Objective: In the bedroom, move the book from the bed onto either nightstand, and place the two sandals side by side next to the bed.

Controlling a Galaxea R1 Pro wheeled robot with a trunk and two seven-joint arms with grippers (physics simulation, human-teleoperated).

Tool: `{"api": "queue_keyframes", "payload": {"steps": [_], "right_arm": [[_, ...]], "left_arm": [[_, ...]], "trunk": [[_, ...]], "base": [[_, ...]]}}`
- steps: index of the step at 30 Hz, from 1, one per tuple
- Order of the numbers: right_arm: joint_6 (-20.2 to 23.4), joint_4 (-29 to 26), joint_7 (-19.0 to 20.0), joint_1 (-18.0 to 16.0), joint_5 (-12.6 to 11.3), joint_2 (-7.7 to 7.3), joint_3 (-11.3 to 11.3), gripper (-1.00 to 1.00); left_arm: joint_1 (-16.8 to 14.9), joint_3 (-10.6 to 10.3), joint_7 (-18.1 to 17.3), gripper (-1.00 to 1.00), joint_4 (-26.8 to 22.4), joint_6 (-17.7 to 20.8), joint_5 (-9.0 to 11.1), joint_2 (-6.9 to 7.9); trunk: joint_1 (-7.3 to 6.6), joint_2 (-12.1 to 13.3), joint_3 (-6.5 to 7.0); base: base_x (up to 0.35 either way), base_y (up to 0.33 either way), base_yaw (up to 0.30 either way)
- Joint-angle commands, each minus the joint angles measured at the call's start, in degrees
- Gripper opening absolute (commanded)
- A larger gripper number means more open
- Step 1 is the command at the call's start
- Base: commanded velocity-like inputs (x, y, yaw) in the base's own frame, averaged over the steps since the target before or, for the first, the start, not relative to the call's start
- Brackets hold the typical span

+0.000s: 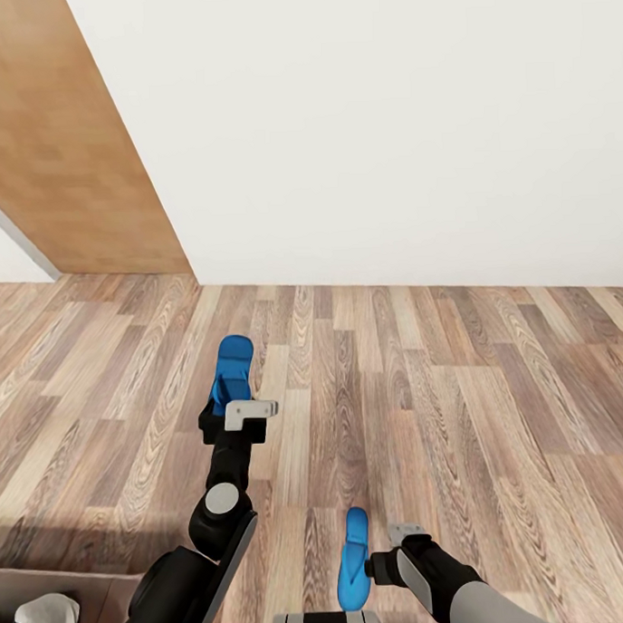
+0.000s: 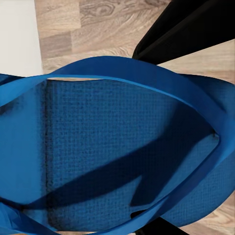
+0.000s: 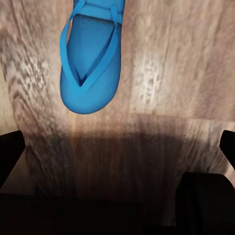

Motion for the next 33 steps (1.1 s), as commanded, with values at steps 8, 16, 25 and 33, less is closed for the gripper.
{"api": "queue_keyframes", "payload": {"steps": [8, 16, 25, 33], "right_arm": [[0.3, -0.1, -0.2, 0.0, 0.0, 0.61, -0.2, 1.00], [-1.9, -0.3, -0.2, 0.0, 0.0, 0.73, -0.1, 1.00], [-3.1, -1.3, -0.7, -0.3, 0.0, 1.37, -0.2, 1.00], [-3.1, -3.0, -1.0, -1.1, -0.2, 2.04, -0.2, 1.00]], "left_arm": [[0.0, -0.3, 2.7, -1.00, -0.1, -0.2, -0.4, 0.01], [0.0, -0.6, 3.7, -1.00, -0.1, -1.0, -0.4, 0.01], [0.0, -0.7, 3.8, -1.00, -0.1, -1.0, -0.4, 0.01], [0.0, -0.7, 3.9, -1.00, -0.1, -1.0, -0.5, 0.01]], "trunk": [[-0.01, 0.0, -0.78], [-0.01, 0.0, -1.04], [-0.01, 0.0, -1.07], [-0.01, 0.0, -1.08]], "base": [[0.000, 0.000, 0.000], [0.000, 0.000, 0.000], [0.000, 0.000, 0.000], [0.000, 0.000, 0.000]]}}
